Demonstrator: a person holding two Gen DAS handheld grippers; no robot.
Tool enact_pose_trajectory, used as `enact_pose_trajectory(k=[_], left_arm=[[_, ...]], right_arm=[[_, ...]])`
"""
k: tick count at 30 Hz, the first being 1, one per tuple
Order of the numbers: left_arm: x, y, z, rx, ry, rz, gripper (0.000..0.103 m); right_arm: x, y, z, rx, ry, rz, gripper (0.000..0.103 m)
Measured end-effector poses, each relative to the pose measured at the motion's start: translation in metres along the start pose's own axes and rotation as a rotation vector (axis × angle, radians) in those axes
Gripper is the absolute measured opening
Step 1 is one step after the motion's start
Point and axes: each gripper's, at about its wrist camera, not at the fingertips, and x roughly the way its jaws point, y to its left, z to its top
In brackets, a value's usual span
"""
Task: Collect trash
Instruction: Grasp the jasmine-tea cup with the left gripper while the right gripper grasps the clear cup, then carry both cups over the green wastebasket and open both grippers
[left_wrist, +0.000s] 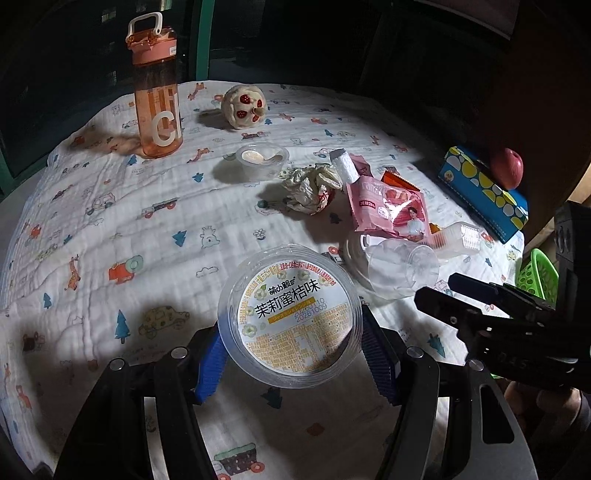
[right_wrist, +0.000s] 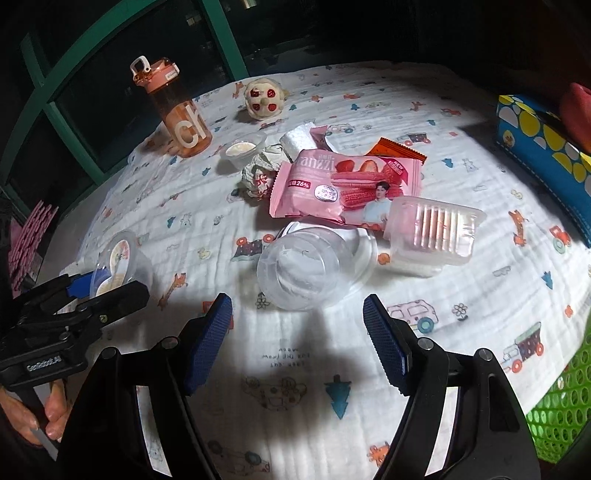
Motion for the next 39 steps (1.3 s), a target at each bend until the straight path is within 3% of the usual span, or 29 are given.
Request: enact_pose_trajectory(k=[12,17,31,39], left_arm=[[-0.005,0.005,-0.003,-0.018,-0.007,-0.005,0.063],[-0.006,0.004,-0.003,-0.022,-0.007,-0.010,0.063],[-0.013,-0.029,0.005,0.028,-0.029,-0.040,0.063],[-0.015,-0.076,0.014,0.097,-0.040,-0.096,0.063]], right_arm=[[0.033,0.011,0.013,-0.056,0.013,-0.116,0.060],[0.030,0.013,0.011,-0.074,0.009,-0.120,0.059],[-0.037,-0.010,-0.011,-0.004,-0.037,-0.018,0.057],[-0.083,-0.044,-0.031,0.049,-0.090,-0.058,0.056]])
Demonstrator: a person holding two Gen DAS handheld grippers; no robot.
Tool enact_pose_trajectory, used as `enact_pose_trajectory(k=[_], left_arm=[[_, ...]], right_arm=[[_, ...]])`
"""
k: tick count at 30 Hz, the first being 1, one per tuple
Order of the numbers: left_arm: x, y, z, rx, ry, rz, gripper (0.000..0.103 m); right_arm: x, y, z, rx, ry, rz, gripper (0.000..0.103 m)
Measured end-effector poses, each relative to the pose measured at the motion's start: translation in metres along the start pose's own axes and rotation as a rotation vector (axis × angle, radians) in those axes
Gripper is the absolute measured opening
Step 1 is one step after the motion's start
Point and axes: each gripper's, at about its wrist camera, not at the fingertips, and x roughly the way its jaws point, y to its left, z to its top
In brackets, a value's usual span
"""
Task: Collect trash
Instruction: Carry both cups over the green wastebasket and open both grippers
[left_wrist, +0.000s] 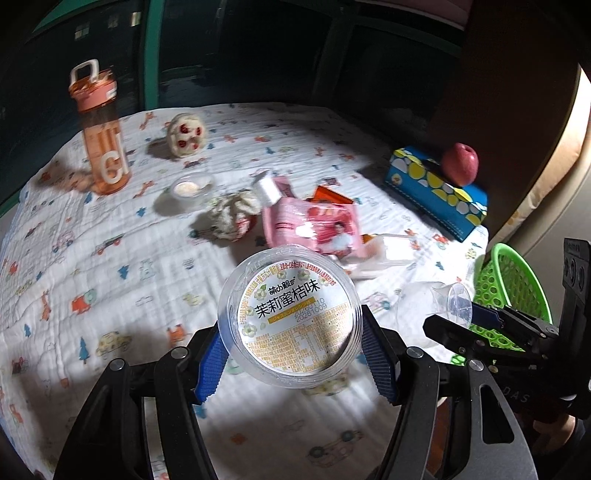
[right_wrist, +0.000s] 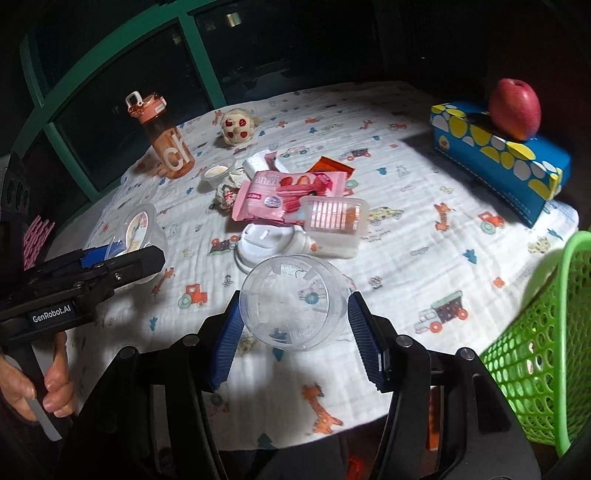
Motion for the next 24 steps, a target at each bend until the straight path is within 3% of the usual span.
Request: enact_pose_trajectory(k=[16,24], left_arm=[[0.027,-0.120,0.024,0.177,0.027,-0.126,0.063],[0.035,-0.169,0.028,0.253,0.037,-0.173,0.063]], right_arm=[[-0.072,-0.115,-0.022,0.180,-0.090,-0.178,0.056],[-0.095,-0.154,-0.035,0.241,-0.114,-0.242,0.056]])
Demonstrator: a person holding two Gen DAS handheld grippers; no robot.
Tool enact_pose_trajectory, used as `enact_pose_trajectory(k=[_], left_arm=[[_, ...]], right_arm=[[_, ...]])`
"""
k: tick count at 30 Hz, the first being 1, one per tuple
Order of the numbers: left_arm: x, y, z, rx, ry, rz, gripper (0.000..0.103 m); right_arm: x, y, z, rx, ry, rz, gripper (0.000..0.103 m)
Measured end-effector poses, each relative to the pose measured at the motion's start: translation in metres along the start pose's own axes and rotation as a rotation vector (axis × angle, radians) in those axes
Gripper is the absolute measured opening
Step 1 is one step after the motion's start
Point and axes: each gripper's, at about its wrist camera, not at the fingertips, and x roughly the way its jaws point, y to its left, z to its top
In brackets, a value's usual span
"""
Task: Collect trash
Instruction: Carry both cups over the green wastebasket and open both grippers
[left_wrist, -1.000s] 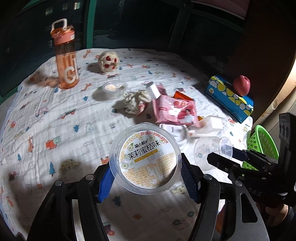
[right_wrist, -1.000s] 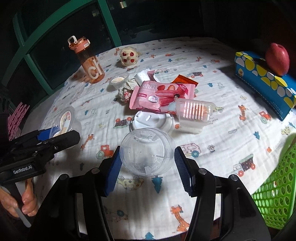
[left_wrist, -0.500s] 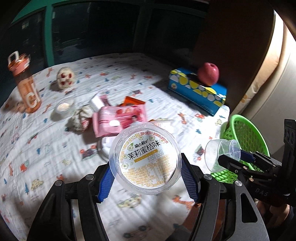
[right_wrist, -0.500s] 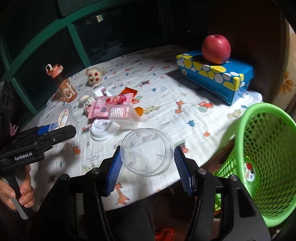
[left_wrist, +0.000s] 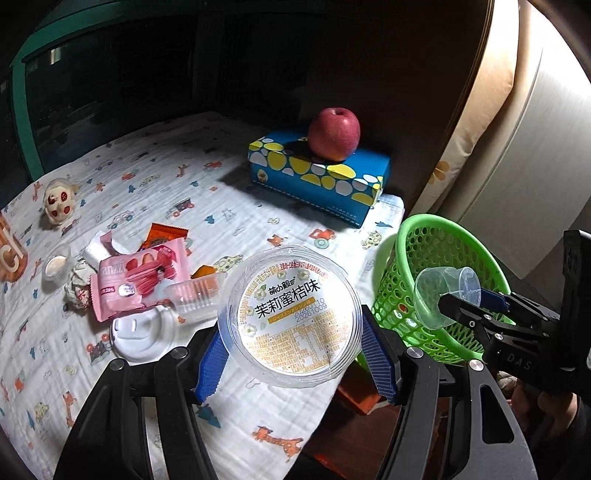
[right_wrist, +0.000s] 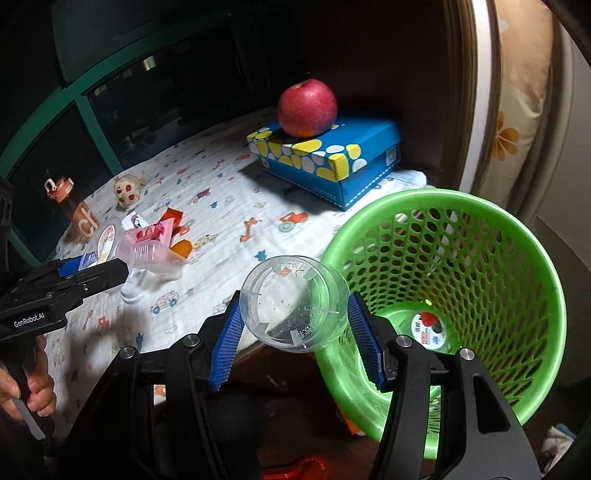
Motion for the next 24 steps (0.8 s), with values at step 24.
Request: enact_pose_trajectory(k=[24], left_arm=[[0.044,-0.115,0.044,0.182,0.033,-0.140,0.063]], right_arm=[[-0.009,-0.103,-0.024,0.157,0.035,-0.168,0.057]])
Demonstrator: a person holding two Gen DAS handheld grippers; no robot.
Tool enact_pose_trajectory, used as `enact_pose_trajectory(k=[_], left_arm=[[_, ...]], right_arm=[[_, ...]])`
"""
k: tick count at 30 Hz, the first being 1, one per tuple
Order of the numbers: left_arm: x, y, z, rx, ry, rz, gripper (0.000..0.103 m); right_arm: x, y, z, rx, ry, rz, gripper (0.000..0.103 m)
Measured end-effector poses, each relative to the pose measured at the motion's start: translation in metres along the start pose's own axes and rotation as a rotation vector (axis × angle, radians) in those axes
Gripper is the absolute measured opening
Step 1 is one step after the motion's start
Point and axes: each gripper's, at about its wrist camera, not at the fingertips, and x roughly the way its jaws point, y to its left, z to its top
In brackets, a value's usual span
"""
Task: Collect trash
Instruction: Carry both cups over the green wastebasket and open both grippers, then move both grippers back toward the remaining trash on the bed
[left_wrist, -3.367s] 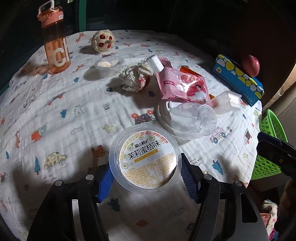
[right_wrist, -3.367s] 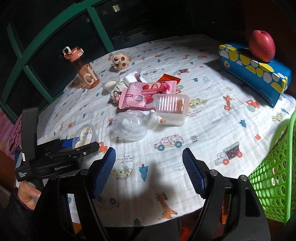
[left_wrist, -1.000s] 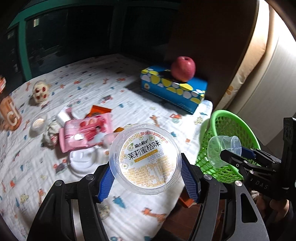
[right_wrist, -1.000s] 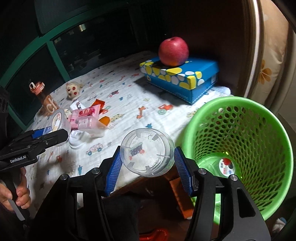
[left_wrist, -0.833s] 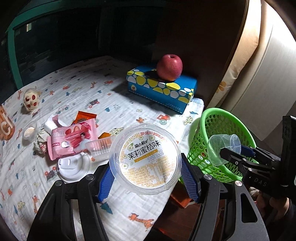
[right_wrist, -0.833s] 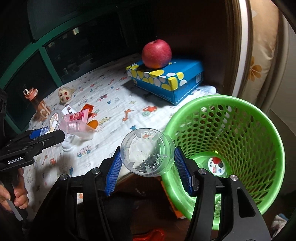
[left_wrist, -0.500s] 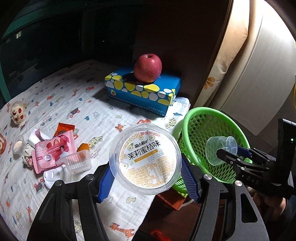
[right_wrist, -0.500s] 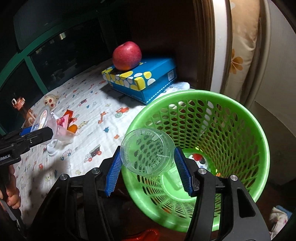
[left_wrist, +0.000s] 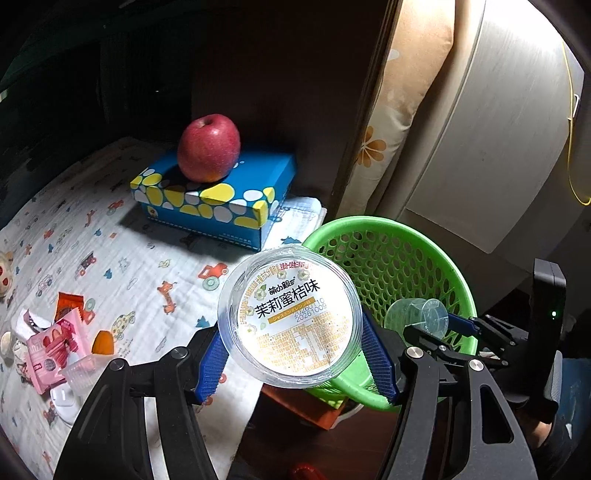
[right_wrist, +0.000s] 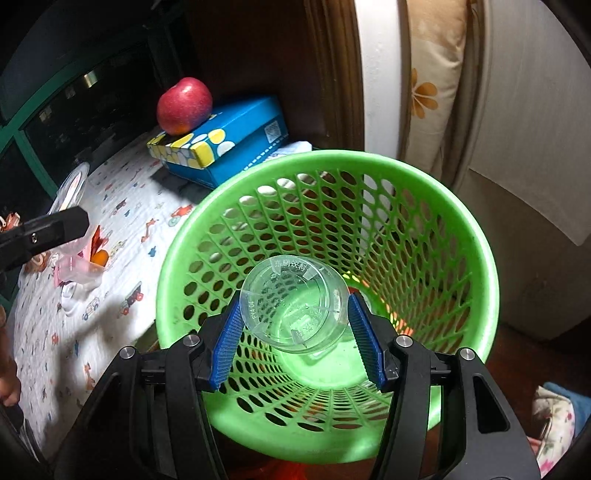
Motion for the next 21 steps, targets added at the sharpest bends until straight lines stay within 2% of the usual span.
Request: enact_pose_trajectory(k=[9,21], left_arm=[[0.027,-0.028,0.010,0.035,0.033,-0.040,0.063],[0.062,-0.049,0.007,0.055,0.100,-0.079,0.063]], right_arm=[[-0.010,-0.018,-0.009,0.027,-0.005,-0.017,0.062],[-0.031,-0.029,-0.016,0.058,-0.042,-0.020,0.068]])
